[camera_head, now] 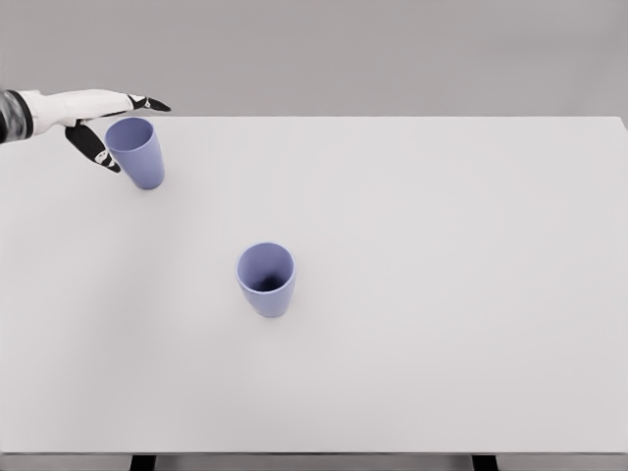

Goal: Place the right cup on the left cup with left arm

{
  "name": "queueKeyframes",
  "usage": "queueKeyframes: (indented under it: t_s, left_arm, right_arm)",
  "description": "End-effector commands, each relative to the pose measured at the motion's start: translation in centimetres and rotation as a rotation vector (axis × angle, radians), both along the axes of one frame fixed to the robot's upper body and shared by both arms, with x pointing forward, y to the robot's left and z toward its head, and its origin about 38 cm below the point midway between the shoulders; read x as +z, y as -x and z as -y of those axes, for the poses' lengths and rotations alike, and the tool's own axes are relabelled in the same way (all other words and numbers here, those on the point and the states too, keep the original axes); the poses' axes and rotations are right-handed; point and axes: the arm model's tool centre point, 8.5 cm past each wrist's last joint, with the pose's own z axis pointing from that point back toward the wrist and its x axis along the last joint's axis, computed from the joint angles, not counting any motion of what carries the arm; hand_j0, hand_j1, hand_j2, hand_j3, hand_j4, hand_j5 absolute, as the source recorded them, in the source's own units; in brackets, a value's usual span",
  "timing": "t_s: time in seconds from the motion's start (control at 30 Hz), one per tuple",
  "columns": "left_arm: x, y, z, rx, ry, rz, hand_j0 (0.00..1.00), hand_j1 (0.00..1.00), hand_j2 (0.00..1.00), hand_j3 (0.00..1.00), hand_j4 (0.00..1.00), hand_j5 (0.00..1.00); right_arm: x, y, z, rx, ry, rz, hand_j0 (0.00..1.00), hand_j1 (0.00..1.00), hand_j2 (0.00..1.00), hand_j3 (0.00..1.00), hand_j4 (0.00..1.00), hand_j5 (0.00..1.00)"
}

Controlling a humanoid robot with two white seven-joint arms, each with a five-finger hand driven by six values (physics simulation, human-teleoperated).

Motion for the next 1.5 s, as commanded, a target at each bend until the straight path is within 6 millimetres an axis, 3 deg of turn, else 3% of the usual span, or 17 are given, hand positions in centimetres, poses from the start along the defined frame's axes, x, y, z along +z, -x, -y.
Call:
queueKeyframes:
  t_s: [0.0,0.17,0.4,0.6,0.67,0.7,1.03,1.17,1.33,1.47]
  left_arm:
    - [0.0,0.0,-0.2,0.011,0.008,0.001,1.00,1.00,1.00,1.00,1.00,1.00]
    - [-0.5,-0.1,-1.2,0.048,-0.001,-0.012,1.00,1.00,1.00,1.00,1.00,1.00]
    - [-1.4,-0.7,0.1,0.049,0.003,-0.027,1.00,1.00,1.00,1.00,1.00,1.00]
    - [-1.8,-0.8,0.0,0.065,0.007,-0.035,1.00,1.00,1.00,1.00,1.00,1.00]
    - [-1.8,-0.8,0.0,0.065,0.007,-0.035,0.83,0.83,0.83,0.83,0.83,0.83]
    - [-1.9,-0.8,0.0,0.065,0.007,-0.037,0.80,0.80,0.80,0.80,0.80,0.80]
    - [-2.0,-0.6,-0.3,0.069,0.005,-0.039,0.72,0.72,0.72,0.72,0.72,0.72]
    - [-1.9,-0.5,0.0,0.052,0.008,-0.033,0.64,0.64,0.64,0.64,0.64,0.64]
    - [1.2,0.0,1.9,-0.054,0.042,0.046,0.62,0.62,0.62,0.62,0.62,0.62]
    - [2.4,0.7,2.9,-0.111,0.053,0.074,0.60,0.60,0.60,0.60,0.60,0.60]
  right_arm:
    - [0.0,0.0,0.0,0.000,0.000,0.000,1.00,1.00,1.00,1.00,1.00,1.00]
    - [0.0,0.0,0.0,0.000,0.000,-0.001,1.00,1.00,1.00,1.00,1.00,1.00]
    - [0.0,0.0,0.0,0.000,0.000,0.000,1.00,1.00,1.00,1.00,1.00,1.00]
    - [0.0,0.0,0.0,0.000,0.000,0.000,1.00,1.00,1.00,1.00,1.00,1.00]
    - [0.0,0.0,0.0,0.000,0.000,0.000,1.00,1.00,1.00,1.00,1.00,1.00]
    - [0.0,0.0,0.0,0.000,0.000,0.000,1.00,1.00,1.00,1.00,1.00,1.00]
    - [0.0,0.0,0.0,0.000,0.000,0.000,1.00,1.00,1.00,1.00,1.00,1.00]
    - [0.0,0.0,0.0,0.000,0.000,0.000,1.00,1.00,1.00,1.00,1.00,1.00]
    - [0.0,0.0,0.0,0.000,0.000,0.000,1.00,1.00,1.00,1.00,1.00,1.00]
    - [0.0,0.0,0.0,0.000,0.000,0.000,1.00,1.00,1.00,1.00,1.00,1.00]
